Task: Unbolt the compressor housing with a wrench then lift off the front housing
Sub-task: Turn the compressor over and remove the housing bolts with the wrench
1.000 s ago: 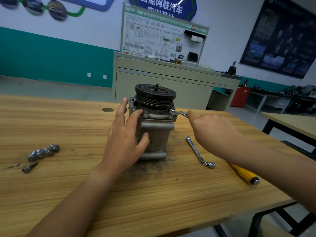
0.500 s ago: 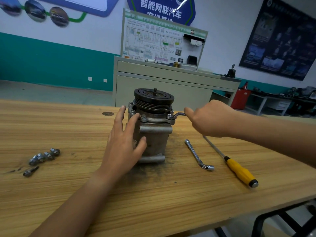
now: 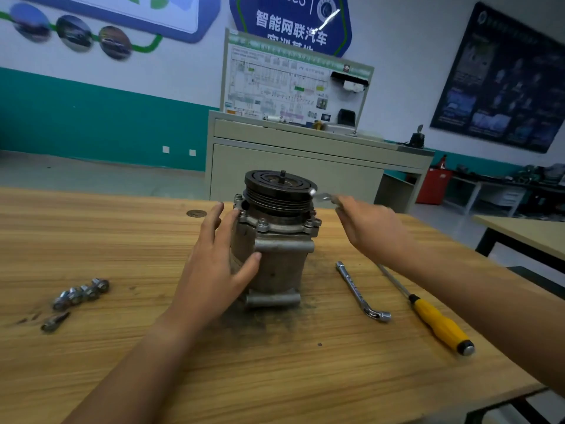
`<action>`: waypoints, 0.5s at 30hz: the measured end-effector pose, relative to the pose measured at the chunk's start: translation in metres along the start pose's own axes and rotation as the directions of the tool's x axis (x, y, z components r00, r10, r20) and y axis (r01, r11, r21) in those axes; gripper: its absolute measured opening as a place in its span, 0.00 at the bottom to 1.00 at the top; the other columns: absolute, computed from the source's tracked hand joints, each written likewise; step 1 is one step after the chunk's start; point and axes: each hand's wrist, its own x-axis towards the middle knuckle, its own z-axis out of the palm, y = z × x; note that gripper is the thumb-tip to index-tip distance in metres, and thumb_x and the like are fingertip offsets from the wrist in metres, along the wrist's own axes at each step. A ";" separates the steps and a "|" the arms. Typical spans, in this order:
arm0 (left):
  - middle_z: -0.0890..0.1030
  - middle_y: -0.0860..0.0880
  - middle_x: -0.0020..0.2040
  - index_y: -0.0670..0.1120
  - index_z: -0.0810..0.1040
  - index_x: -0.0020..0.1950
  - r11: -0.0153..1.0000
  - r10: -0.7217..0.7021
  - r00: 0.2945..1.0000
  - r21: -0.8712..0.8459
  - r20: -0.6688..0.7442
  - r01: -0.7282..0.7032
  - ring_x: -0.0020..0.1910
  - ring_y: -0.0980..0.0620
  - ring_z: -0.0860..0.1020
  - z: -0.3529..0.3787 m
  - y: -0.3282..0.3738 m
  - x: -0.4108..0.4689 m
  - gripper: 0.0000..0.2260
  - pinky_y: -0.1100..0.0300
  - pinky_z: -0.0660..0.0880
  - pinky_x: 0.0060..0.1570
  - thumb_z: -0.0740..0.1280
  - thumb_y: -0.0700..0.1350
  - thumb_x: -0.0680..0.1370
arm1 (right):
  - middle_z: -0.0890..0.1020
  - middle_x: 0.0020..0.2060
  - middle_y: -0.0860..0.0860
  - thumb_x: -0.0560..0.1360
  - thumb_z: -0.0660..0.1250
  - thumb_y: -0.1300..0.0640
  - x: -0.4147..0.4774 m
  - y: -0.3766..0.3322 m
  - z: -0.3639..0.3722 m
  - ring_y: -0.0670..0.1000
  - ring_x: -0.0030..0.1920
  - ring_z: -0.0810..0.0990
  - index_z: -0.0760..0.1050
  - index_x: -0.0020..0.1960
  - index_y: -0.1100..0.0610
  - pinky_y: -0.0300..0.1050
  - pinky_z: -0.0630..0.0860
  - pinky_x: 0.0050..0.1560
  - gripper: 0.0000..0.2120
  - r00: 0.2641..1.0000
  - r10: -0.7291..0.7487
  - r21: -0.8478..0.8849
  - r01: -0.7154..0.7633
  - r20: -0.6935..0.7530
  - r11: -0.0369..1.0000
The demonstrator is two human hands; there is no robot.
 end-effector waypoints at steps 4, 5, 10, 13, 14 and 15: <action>0.48 0.59 0.76 0.55 0.53 0.76 1.000 -0.019 0.999 -0.002 0.031 0.019 0.72 0.53 0.58 0.000 -0.005 0.002 0.34 0.54 0.63 0.64 0.63 0.59 0.74 | 0.71 0.29 0.47 0.80 0.52 0.51 -0.036 -0.011 -0.006 0.48 0.27 0.71 0.64 0.63 0.54 0.39 0.61 0.24 0.14 0.980 0.121 0.076 -0.134 0.158 0.988; 0.48 0.59 0.76 0.55 0.52 0.76 1.000 -0.026 0.999 0.002 0.038 0.026 0.72 0.54 0.57 0.001 -0.006 0.002 0.33 0.55 0.62 0.64 0.63 0.59 0.74 | 0.73 0.31 0.48 0.81 0.50 0.51 -0.038 -0.011 -0.007 0.49 0.30 0.72 0.63 0.64 0.53 0.41 0.64 0.26 0.14 0.971 0.132 0.076 -0.150 0.199 0.986; 0.48 0.58 0.76 0.55 0.51 0.76 0.999 -0.037 0.998 -0.016 0.046 0.037 0.73 0.55 0.56 0.004 -0.007 0.000 0.32 0.58 0.59 0.63 0.62 0.56 0.76 | 0.69 0.30 0.46 0.81 0.49 0.50 -0.027 -0.017 -0.023 0.46 0.31 0.70 0.61 0.67 0.51 0.39 0.62 0.26 0.15 0.958 0.132 -0.011 -0.134 0.254 0.991; 0.48 0.57 0.76 0.55 0.51 0.76 0.999 -0.036 0.998 -0.018 0.047 0.037 0.73 0.55 0.56 0.003 -0.008 0.000 0.32 0.60 0.57 0.62 0.62 0.55 0.76 | 0.68 0.30 0.46 0.82 0.49 0.51 -0.021 -0.023 -0.032 0.44 0.29 0.66 0.61 0.67 0.52 0.38 0.60 0.26 0.15 0.951 0.115 -0.081 -0.096 0.286 0.992; 0.48 0.57 0.76 0.54 0.51 0.76 0.999 -0.038 0.998 -0.017 0.048 0.039 0.73 0.55 0.55 0.003 -0.008 0.000 0.31 0.60 0.57 0.62 0.62 0.55 0.76 | 0.68 0.30 0.46 0.82 0.49 0.52 -0.020 -0.024 -0.034 0.43 0.29 0.65 0.62 0.67 0.52 0.38 0.59 0.26 0.15 0.949 0.113 -0.106 -0.085 0.294 0.991; 0.48 0.57 0.76 0.54 0.51 0.76 0.999 -0.040 0.998 -0.016 0.047 0.040 0.73 0.55 0.56 0.003 -0.007 0.000 0.31 0.60 0.57 0.62 0.62 0.55 0.77 | 0.67 0.30 0.46 0.82 0.50 0.53 -0.019 -0.026 -0.036 0.43 0.29 0.65 0.62 0.66 0.52 0.38 0.57 0.25 0.14 0.948 0.113 -0.129 -0.077 0.298 0.989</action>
